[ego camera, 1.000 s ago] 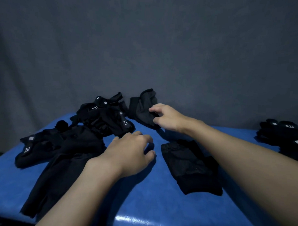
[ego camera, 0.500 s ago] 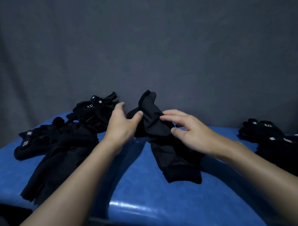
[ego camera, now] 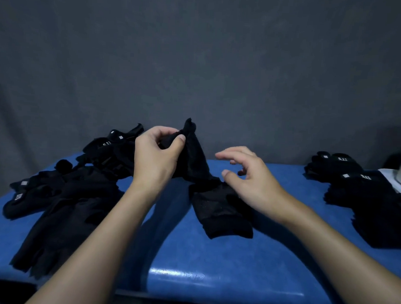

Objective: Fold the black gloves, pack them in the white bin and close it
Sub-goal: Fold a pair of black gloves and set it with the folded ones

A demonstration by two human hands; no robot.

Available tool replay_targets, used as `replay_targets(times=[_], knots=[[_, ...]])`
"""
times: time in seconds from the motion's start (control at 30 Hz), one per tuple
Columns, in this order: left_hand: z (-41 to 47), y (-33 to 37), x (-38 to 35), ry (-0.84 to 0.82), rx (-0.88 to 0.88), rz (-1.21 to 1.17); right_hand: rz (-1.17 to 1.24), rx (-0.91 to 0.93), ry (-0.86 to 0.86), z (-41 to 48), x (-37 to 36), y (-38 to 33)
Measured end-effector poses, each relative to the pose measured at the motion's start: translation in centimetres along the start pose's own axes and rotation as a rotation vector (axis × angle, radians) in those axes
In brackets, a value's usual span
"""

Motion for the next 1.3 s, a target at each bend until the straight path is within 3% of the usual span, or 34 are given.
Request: replay_targets(times=[0.13, 0.3, 0.43, 0.5, 0.63, 0.73, 0.87, 1.0, 1.2, 1.3], knots=[[-1.2, 1.6, -1.3, -0.094, -0.170, 0.072, 0.295, -0.171, 0.041, 0.4, 0.5, -0.2], [-3.4, 2.2, -3.9, -0.362, -0.280, 0.137, 0.628, -0.427, -0.073, 0.2, 0.4, 0.2], [-5.1, 2.2, -5.3, -0.512, -0.295, 0.167, 0.621, -0.469, -0.038, -0.4, 1.1, 1.0], [-5.7, 2.1, -5.8, -0.545, -0.215, 0.116, 0.596, -0.488, -0.020, -0.7, 1.3, 1.5], [-4.9, 1.4, -5.4, -0.394, -0.033, -0.063, 0.560, -0.472, 0.004, -1.3, 2.0, 2.2], [-3.8, 0.0, -4.2, -0.233, 0.020, 0.064, 0.586, -0.433, 0.017, -1.6, 2.5, 2.4], [-3.7, -3.2, -4.1, -0.287, 0.247, 0.158, 0.666, -0.379, 0.009, -1.8, 2.7, 2.3], [-4.1, -4.0, -4.7, -0.273, 0.455, -0.140, 0.793, -0.341, -0.013, -2.0, 2.9, 2.0], [-3.5, -2.6, -3.9, -0.177, 0.366, -0.293, 0.787, -0.367, 0.005, -2.2, 2.8, 2.6], [-3.4, -1.8, -3.5, -0.152, 0.319, -0.289, 0.579, -0.322, -0.014, -2.5, 2.8, 2.5]])
Point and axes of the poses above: each hand's wrist, its own z-axis towards the middle knuckle, its own x-axis out of the back of the hand, y = z × x, the point moved 7 cm from there along z, towards the middle knuckle, and after that the axes turned 15 degrees about -z, right-handed, at the moved point
